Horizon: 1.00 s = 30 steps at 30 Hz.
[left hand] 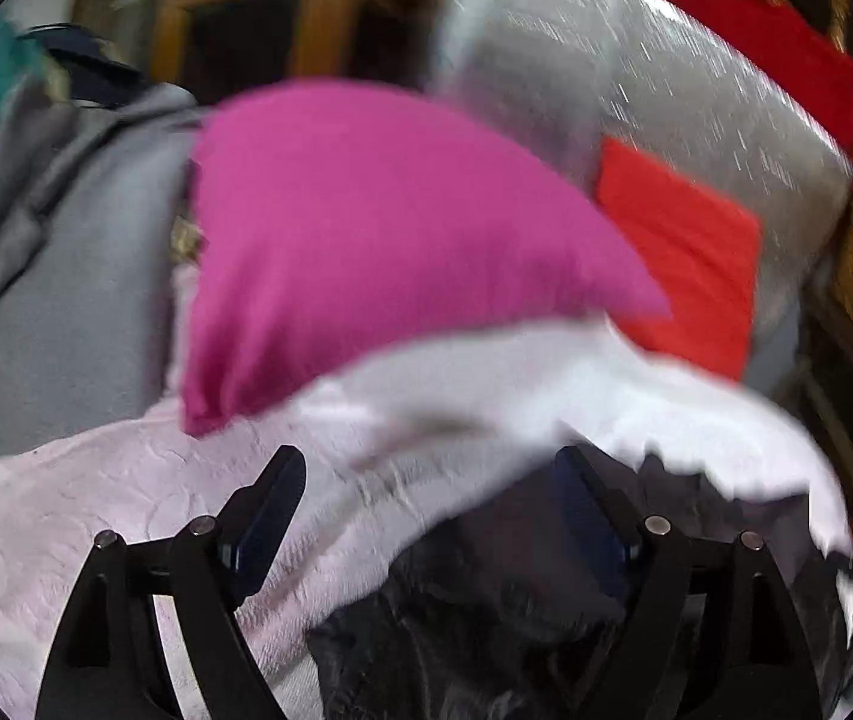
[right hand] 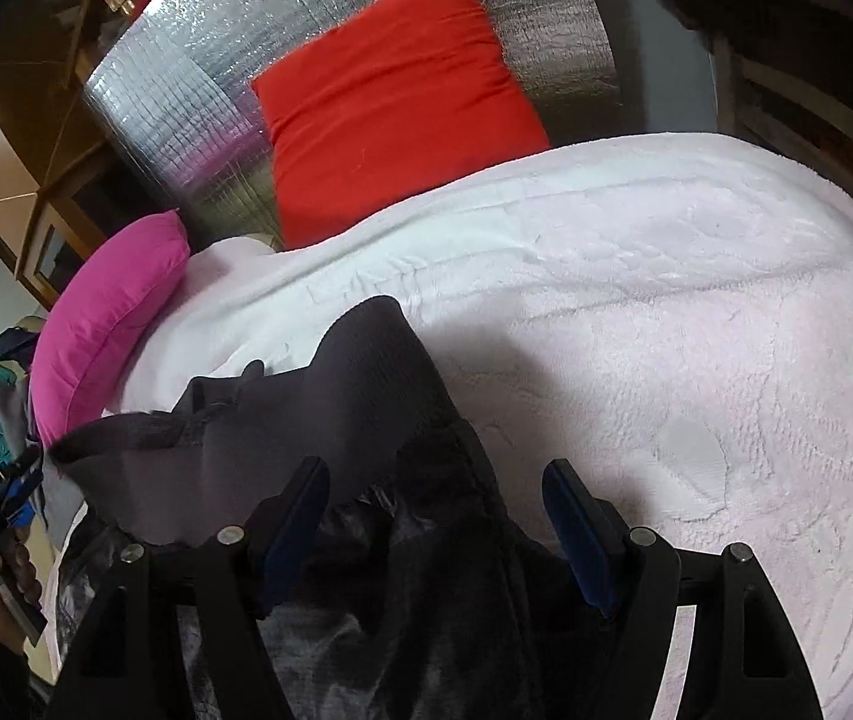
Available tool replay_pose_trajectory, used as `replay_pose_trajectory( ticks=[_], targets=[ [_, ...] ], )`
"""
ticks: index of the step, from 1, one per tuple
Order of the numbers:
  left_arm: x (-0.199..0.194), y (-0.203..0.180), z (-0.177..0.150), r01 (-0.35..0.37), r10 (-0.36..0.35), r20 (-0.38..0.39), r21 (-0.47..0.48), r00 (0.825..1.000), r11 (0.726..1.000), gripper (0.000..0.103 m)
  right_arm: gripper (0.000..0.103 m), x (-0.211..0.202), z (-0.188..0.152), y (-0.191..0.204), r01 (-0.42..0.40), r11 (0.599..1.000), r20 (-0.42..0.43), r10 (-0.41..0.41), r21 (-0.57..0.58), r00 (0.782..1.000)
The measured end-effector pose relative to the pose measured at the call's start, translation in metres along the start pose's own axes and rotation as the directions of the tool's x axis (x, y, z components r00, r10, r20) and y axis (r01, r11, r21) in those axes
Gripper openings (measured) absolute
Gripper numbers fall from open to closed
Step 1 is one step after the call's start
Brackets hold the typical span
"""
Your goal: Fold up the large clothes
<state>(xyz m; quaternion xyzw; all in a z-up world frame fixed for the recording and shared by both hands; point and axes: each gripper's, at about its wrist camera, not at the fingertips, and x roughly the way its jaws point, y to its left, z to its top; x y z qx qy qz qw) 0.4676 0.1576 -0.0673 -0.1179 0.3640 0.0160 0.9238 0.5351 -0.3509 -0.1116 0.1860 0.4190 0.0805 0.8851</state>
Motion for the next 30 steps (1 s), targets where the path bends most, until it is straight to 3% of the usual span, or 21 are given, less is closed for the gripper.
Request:
replay_pose_trajectory(
  ticks=[5,9,11,12,13,14,15,16,18,21,23,25,27,30],
  targets=[
    [0.029,-0.009,-0.021,-0.023,0.036,-0.098,0.129,0.995,0.991,0.085,0.077,0.003,0.003,0.005,-0.017,1.000,-0.007,0.017,-0.020,1.000],
    [0.065,-0.010,-0.034,-0.015,0.052,-0.257,0.144,0.965,0.990,0.085,0.077,0.013,0.005,0.008,-0.007,0.999,-0.036,0.006,-0.048,0.999],
    [0.071,-0.012,-0.038,-0.022,0.067,-0.264,0.172,0.962,0.985,0.082,0.076,0.016,0.005,0.010,-0.008,0.998,-0.039,0.005,-0.061,0.999],
    [0.072,-0.015,-0.039,-0.014,0.062,-0.256,0.185,0.965,0.983,0.076,0.074,0.019,0.006,0.012,-0.006,0.997,-0.045,0.003,-0.071,0.999],
    [0.074,-0.016,-0.040,0.007,0.044,-0.271,0.183,0.962,0.983,0.056,0.064,0.021,0.006,0.013,-0.002,0.997,-0.052,-0.002,-0.082,0.999],
    [0.076,-0.018,-0.040,0.029,0.024,-0.294,0.176,0.955,0.984,0.040,0.041,0.026,0.006,0.016,0.019,0.995,-0.070,-0.026,-0.098,0.997],
    [0.078,-0.022,-0.041,0.021,0.036,-0.307,0.180,0.951,0.983,0.036,0.033,0.030,0.005,0.018,0.056,0.992,-0.091,-0.066,-0.113,0.994],
    [0.078,-0.026,-0.041,0.012,0.049,-0.301,0.197,0.952,0.980,0.021,0.025,0.032,0.005,0.021,0.063,0.990,-0.098,-0.075,-0.124,0.992],
    [0.070,-0.034,-0.038,-0.016,0.077,-0.265,0.225,0.961,0.974,0.014,0.016,0.025,0.004,0.032,0.099,0.978,-0.068,-0.113,-0.183,0.991],
    [0.052,-0.037,-0.030,-0.030,0.070,-0.192,0.203,0.979,0.979,0.012,0.014,-0.005,0.010,0.044,0.138,0.968,0.038,-0.133,-0.211,0.990],
    [0.065,-0.035,-0.033,-0.039,0.085,-0.224,0.201,0.971,0.979,0.012,0.013,-0.011,0.016,0.039,0.177,0.966,0.078,-0.165,-0.191,0.983],
    [0.087,-0.035,-0.043,-0.071,0.131,-0.276,0.217,0.952,0.974,0.013,0.013,0.006,0.013,0.027,0.216,0.964,0.034,-0.214,-0.153,0.976],
    [0.088,-0.037,-0.041,-0.085,0.139,-0.260,0.208,0.955,0.974,0.014,0.013,0.025,0.002,0.025,0.261,0.951,0.009,-0.263,-0.165,0.965],
    [0.088,-0.034,-0.041,-0.080,0.133,-0.270,0.197,0.954,0.977,0.018,0.013,0.036,0.000,0.015,0.264,0.957,-0.010,-0.267,-0.121,0.964]
  ],
)
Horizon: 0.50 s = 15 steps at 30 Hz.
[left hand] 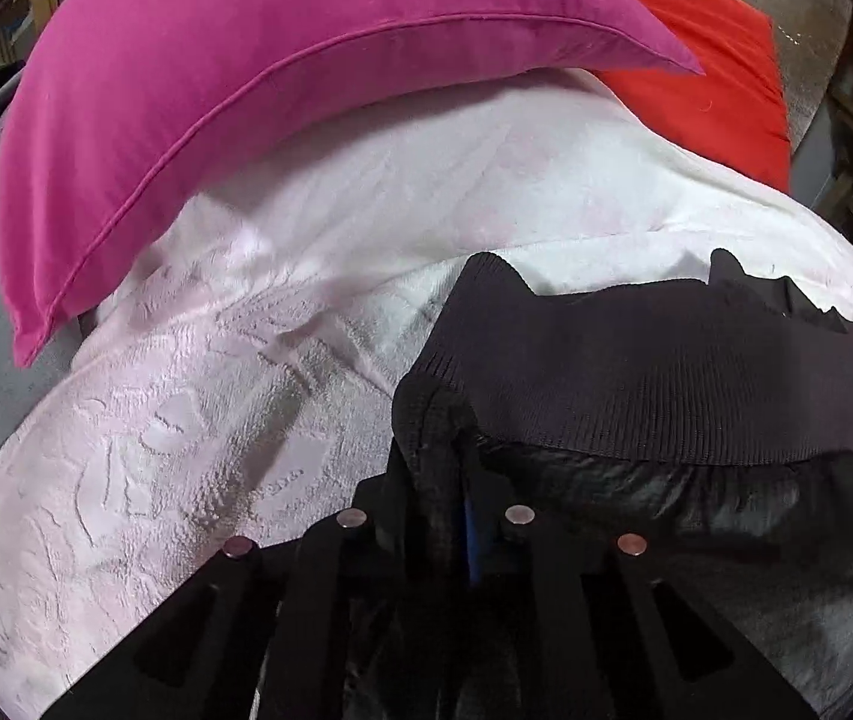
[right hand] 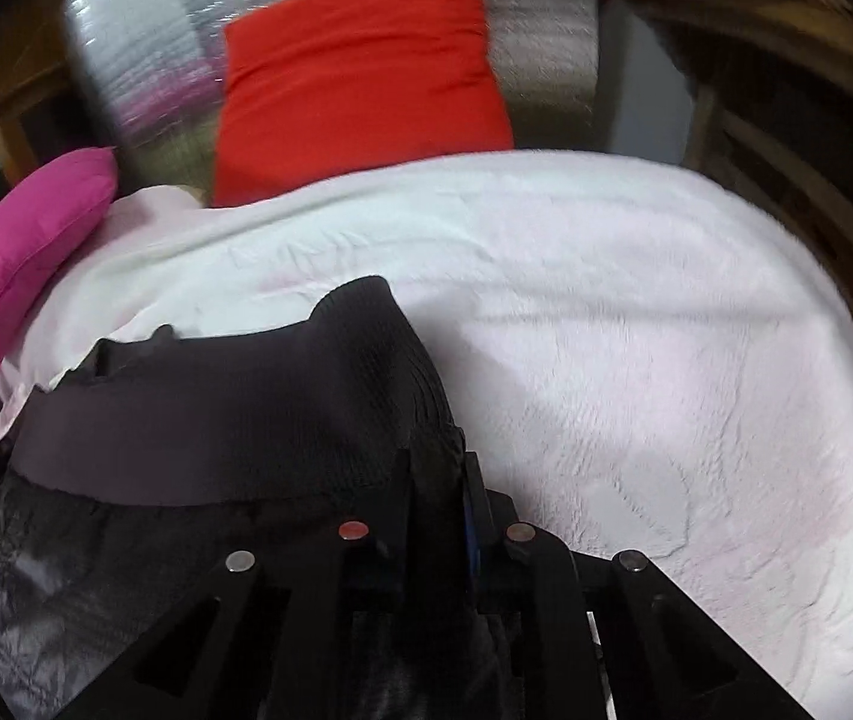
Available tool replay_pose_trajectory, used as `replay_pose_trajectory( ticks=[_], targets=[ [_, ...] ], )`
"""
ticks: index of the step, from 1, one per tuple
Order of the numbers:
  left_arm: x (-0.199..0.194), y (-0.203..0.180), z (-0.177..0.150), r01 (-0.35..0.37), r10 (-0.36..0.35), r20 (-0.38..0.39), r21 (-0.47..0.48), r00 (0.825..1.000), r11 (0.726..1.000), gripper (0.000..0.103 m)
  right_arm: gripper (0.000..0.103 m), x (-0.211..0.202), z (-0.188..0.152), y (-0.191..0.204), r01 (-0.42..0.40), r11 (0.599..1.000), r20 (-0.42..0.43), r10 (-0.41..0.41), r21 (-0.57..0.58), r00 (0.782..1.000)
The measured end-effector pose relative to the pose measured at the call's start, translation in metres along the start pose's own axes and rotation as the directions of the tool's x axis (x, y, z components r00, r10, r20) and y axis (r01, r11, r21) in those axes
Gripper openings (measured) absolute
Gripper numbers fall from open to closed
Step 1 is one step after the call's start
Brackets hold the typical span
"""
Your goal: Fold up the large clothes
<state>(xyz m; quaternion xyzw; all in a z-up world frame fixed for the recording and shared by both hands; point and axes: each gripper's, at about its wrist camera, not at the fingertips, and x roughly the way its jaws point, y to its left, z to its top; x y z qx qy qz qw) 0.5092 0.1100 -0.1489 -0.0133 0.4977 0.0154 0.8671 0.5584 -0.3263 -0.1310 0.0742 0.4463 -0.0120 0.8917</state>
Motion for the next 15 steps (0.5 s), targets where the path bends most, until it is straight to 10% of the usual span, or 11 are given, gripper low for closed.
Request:
replay_pose_trajectory(
  ticks=[4,8,15],
  targets=[
    [0.003,0.001,0.001,-0.020,0.020,0.001,-0.007,1.000,1.000,0.023,0.018,0.001,0.001,0.000,0.018,1.000,-0.019,-0.017,0.007,1.000],
    [-0.014,-0.001,0.001,-0.059,0.059,0.061,-0.010,0.996,0.998,0.038,0.056,-0.011,0.001,-0.011,0.015,0.997,-0.002,-0.015,0.076,1.000],
    [-0.099,0.003,-0.017,-0.109,0.125,0.280,-0.070,0.952,0.992,0.049,0.061,-0.092,-0.010,0.012,0.024,0.999,0.180,-0.030,0.032,0.983]
  ],
)
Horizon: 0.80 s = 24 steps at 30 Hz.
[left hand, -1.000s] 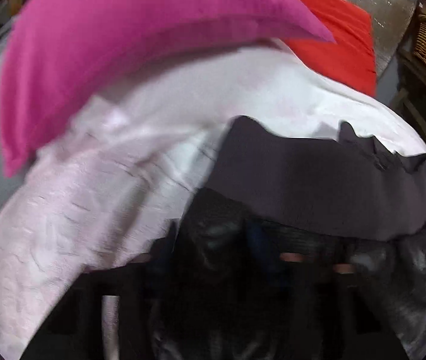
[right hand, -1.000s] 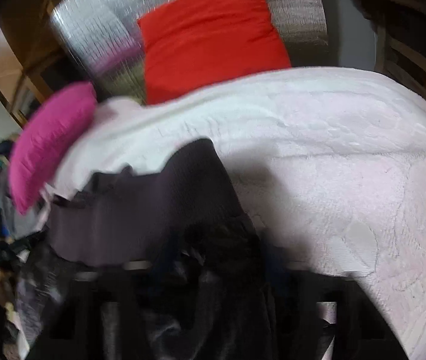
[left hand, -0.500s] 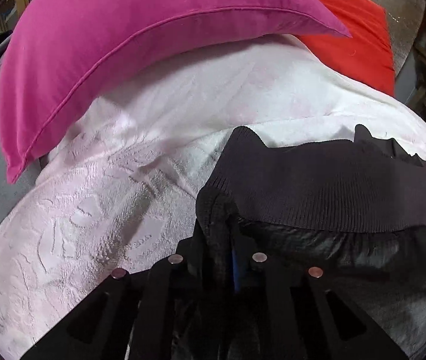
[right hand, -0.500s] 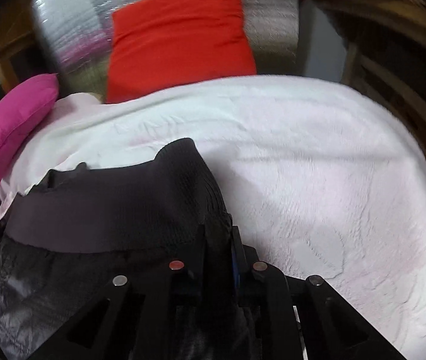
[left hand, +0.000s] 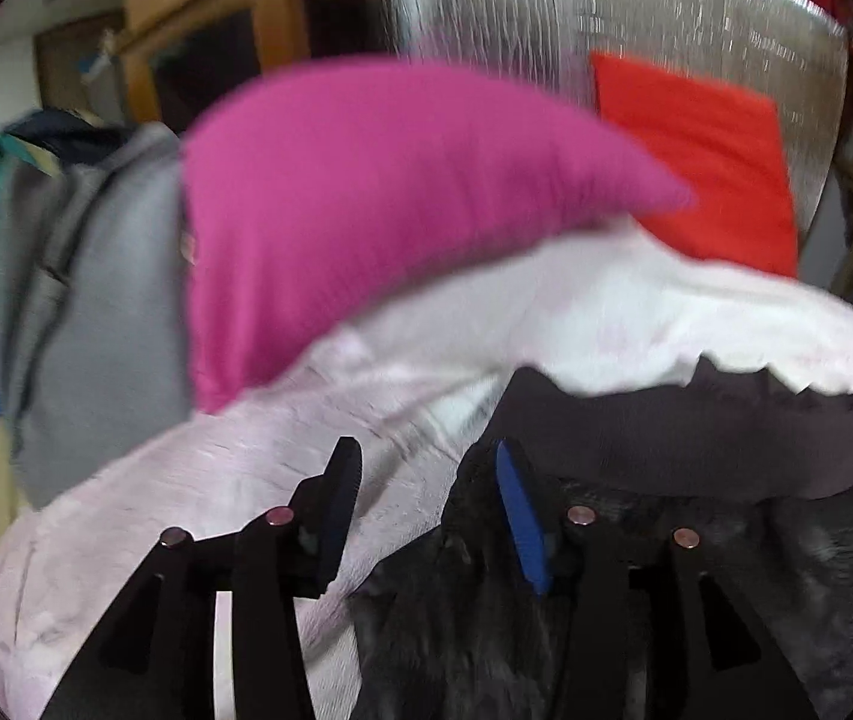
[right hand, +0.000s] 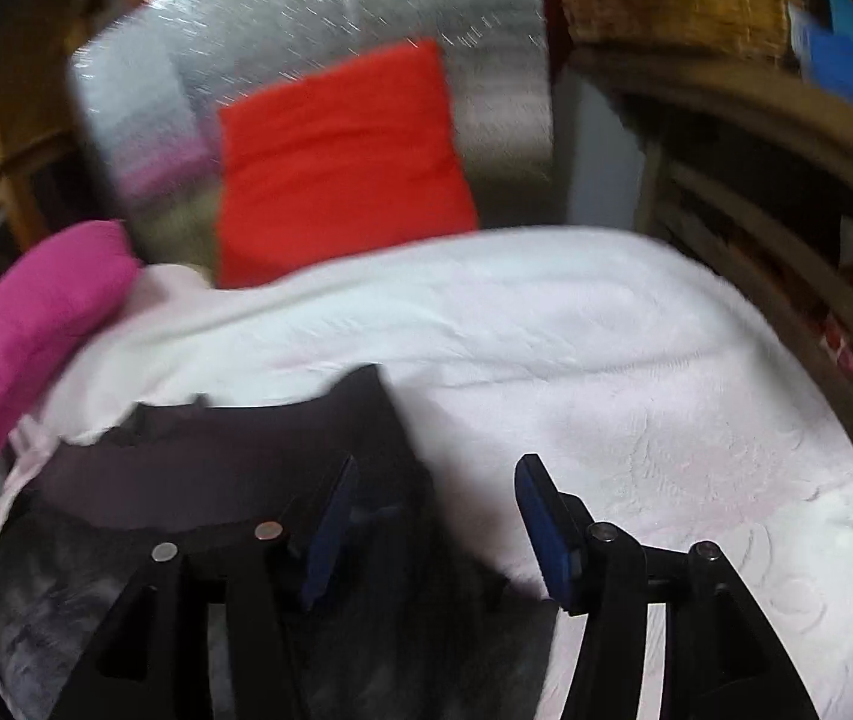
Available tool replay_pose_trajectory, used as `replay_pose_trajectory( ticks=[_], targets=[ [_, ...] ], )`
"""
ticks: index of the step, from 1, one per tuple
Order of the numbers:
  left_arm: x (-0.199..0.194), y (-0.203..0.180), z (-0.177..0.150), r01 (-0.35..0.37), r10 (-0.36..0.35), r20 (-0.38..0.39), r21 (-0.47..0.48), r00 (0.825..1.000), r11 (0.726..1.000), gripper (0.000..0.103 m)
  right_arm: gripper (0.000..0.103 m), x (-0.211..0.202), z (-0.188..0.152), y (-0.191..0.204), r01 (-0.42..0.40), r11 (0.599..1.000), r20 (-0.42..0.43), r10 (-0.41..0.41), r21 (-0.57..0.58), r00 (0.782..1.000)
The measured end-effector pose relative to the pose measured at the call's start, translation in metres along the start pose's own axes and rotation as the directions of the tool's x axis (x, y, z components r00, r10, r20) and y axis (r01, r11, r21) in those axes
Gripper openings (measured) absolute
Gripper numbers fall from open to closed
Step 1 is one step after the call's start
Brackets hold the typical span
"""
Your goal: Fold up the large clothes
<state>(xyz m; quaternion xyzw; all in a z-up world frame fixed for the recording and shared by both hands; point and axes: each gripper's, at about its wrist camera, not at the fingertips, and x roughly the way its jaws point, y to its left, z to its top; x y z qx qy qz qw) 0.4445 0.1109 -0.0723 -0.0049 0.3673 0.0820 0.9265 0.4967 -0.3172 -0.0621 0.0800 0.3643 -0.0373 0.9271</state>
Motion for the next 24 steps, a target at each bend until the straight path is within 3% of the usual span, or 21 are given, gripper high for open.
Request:
replay_pose_trajectory(
  ticks=[3,7,10,11,13,19,22,24],
  targets=[
    [-0.041,-0.024,-0.023,0.055,-0.057,0.042,0.052,0.997,0.997,0.049,0.067,-0.033,-0.023,0.039,-0.048,0.995,0.033,0.051,-0.084,0.998],
    [-0.062,-0.071,-0.067,0.128,-0.131,0.009,0.149,0.991,0.981,0.049,0.068,-0.043,-0.061,0.087,-0.088,0.978,0.001,0.090,-0.190,0.996],
    [-0.051,-0.101,-0.095,0.096,-0.086,-0.051,0.221,0.995,0.971,0.050,0.068,-0.027,-0.084,0.111,-0.032,0.956,-0.034,0.023,-0.292,0.999],
    [-0.036,-0.107,-0.100,0.086,-0.063,-0.105,0.232,0.993,0.969,0.051,0.068,-0.018,-0.087,0.112,-0.008,0.954,-0.055,-0.009,-0.299,0.998],
    [-0.021,-0.109,-0.103,0.079,-0.050,-0.136,0.216,0.989,0.973,0.053,0.068,0.008,-0.090,0.105,0.014,0.962,-0.132,-0.052,-0.274,0.990],
    [-0.010,-0.109,-0.092,0.076,-0.036,-0.193,0.201,0.981,0.977,0.053,0.071,0.026,-0.089,0.101,0.078,0.961,-0.131,-0.117,-0.267,0.984],
    [-0.019,-0.103,-0.088,0.087,-0.051,-0.196,0.178,0.979,0.980,0.053,0.072,0.015,-0.081,0.097,0.080,0.976,-0.135,-0.109,-0.204,0.985],
    [-0.040,-0.091,-0.085,0.097,-0.077,-0.149,0.137,0.986,0.986,0.053,0.071,-0.010,-0.076,0.099,0.069,0.981,-0.080,-0.084,-0.184,0.993]
  ],
)
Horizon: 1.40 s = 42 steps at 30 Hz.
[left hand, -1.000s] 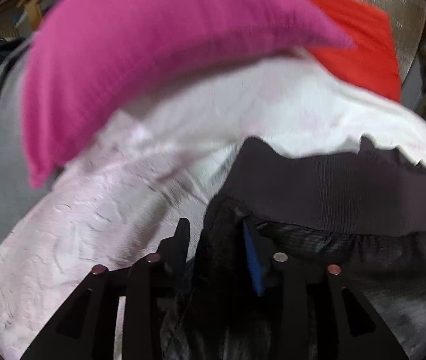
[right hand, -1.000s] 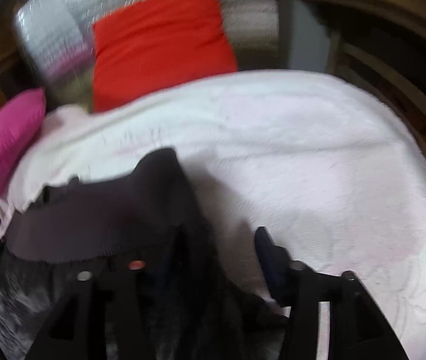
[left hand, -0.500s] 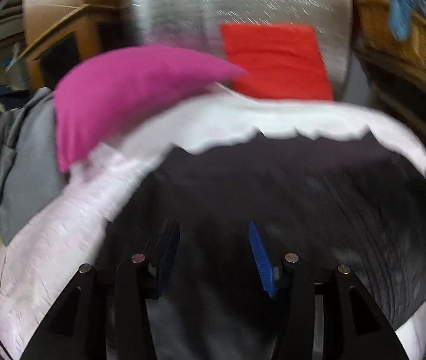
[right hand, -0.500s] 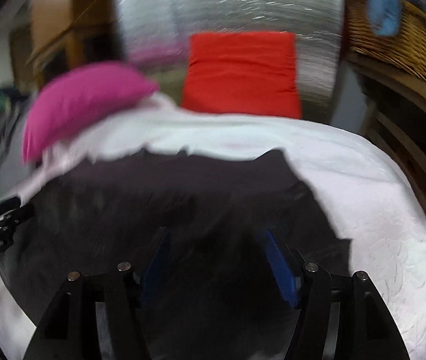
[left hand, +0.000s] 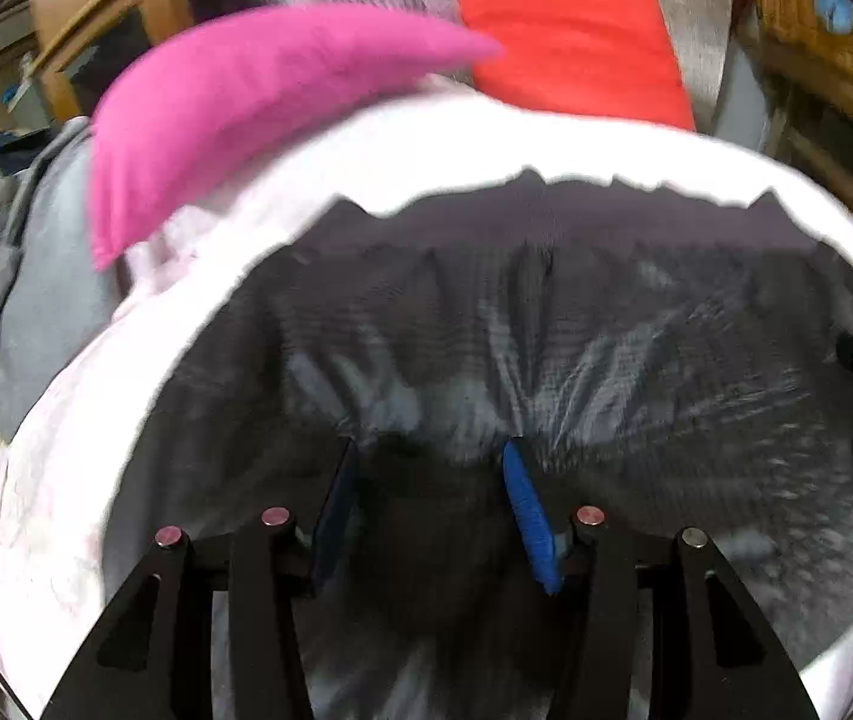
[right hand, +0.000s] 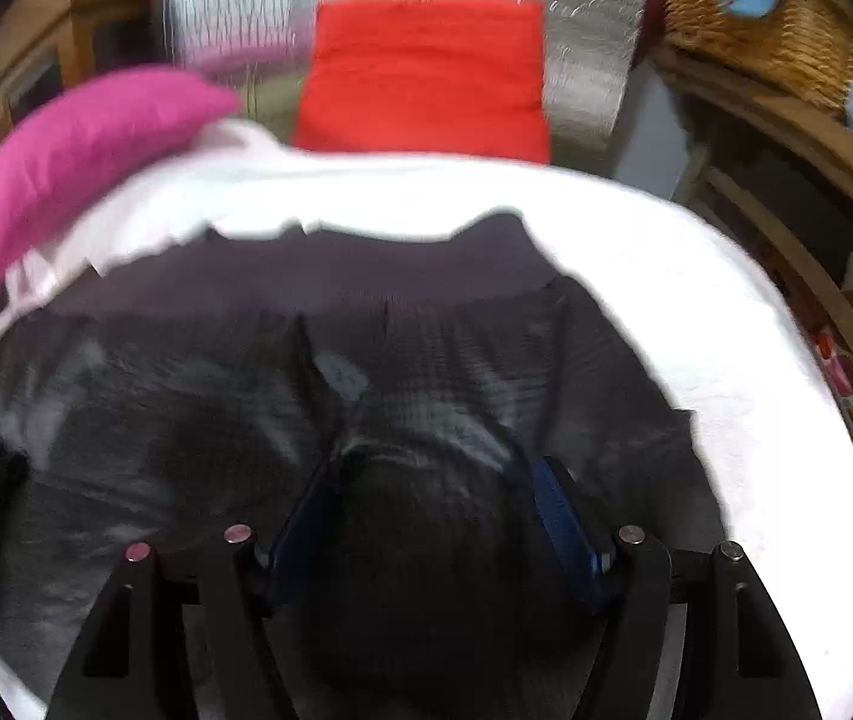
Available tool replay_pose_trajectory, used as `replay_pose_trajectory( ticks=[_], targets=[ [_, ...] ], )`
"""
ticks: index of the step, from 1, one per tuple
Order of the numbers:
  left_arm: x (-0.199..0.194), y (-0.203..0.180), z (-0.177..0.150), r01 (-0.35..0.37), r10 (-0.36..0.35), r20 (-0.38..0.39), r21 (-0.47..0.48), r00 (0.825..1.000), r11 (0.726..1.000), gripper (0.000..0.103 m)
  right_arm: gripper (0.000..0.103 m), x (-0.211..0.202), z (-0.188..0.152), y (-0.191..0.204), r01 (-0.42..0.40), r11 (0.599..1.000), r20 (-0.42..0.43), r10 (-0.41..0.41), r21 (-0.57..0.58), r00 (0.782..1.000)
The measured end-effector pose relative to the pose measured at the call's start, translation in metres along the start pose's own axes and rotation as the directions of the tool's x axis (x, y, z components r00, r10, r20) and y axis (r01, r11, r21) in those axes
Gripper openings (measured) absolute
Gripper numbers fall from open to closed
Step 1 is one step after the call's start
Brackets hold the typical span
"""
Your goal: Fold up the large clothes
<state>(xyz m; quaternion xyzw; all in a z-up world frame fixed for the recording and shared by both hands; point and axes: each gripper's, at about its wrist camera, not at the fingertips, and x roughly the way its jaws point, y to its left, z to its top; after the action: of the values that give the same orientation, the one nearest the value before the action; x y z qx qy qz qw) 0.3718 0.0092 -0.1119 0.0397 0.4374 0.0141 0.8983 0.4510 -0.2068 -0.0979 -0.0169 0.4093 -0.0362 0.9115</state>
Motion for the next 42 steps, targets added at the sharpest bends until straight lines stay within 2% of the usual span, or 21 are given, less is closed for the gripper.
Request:
replay_pose_trajectory(
  ticks=[3,7,9,13,19,23,25,28,31,34,37,38,42],
  targets=[
    [-0.040,0.010,-0.014,0.010,-0.005,0.124,-0.041,0.992,0.999,0.053,0.073,-0.041,-0.007,0.003,-0.046,0.999,0.094,0.046,-0.001,0.995],
    [-0.061,0.000,-0.041,0.003,0.002,0.179,-0.026,0.984,1.000,0.053,0.074,-0.072,-0.030,0.033,-0.105,0.993,0.125,0.111,-0.054,0.986],
    [-0.050,-0.006,-0.053,0.001,0.000,0.152,-0.002,0.988,1.000,0.053,0.075,-0.071,-0.047,0.048,-0.106,0.990,0.106,0.115,-0.090,0.988],
    [-0.022,-0.013,-0.067,-0.018,0.016,0.095,0.022,0.995,1.000,0.054,0.075,-0.037,-0.076,0.060,-0.080,0.988,0.029,0.085,-0.130,0.996],
    [-0.013,-0.015,-0.071,-0.030,0.025,0.101,0.050,0.995,0.998,0.055,0.076,-0.026,-0.085,0.060,-0.064,0.990,0.033,0.069,-0.129,0.997],
    [-0.020,-0.008,-0.063,-0.011,0.009,0.078,0.025,0.997,1.000,0.054,0.075,-0.030,-0.085,0.061,-0.064,0.991,0.031,0.068,-0.113,0.997],
    [-0.028,-0.004,-0.062,-0.003,0.003,0.069,0.006,0.998,1.000,0.054,0.075,-0.043,-0.081,0.058,-0.071,0.994,0.035,0.074,-0.080,0.997],
    [-0.044,0.004,-0.063,-0.024,0.024,0.083,-0.007,0.996,1.000,0.055,0.076,-0.067,-0.079,0.052,-0.059,0.996,0.105,0.066,-0.068,0.992],
    [-0.056,0.017,-0.064,-0.037,0.040,0.097,-0.034,0.994,0.999,0.057,0.076,-0.078,-0.079,0.037,-0.060,0.998,0.125,0.063,-0.029,0.990],
    [-0.059,0.034,-0.069,-0.059,0.066,0.091,-0.074,0.994,0.996,0.058,0.076,-0.074,-0.083,0.015,-0.044,0.998,0.102,0.040,0.041,0.994],
    [-0.044,0.045,-0.075,-0.064,0.068,0.037,-0.097,0.997,0.993,0.058,0.076,-0.057,-0.091,-0.006,-0.043,0.992,0.028,0.040,0.118,0.999],
    [-0.038,0.047,-0.077,-0.062,0.064,0.020,-0.095,0.998,0.994,0.058,0.076,-0.050,-0.093,-0.009,-0.046,0.992,0.005,0.046,0.121,0.999],
    [-0.039,0.046,-0.077,-0.062,0.063,0.027,-0.061,0.998,0.996,0.058,0.079,-0.050,-0.092,-0.009,-0.065,0.994,0.002,0.065,0.092,0.998]
  ],
)
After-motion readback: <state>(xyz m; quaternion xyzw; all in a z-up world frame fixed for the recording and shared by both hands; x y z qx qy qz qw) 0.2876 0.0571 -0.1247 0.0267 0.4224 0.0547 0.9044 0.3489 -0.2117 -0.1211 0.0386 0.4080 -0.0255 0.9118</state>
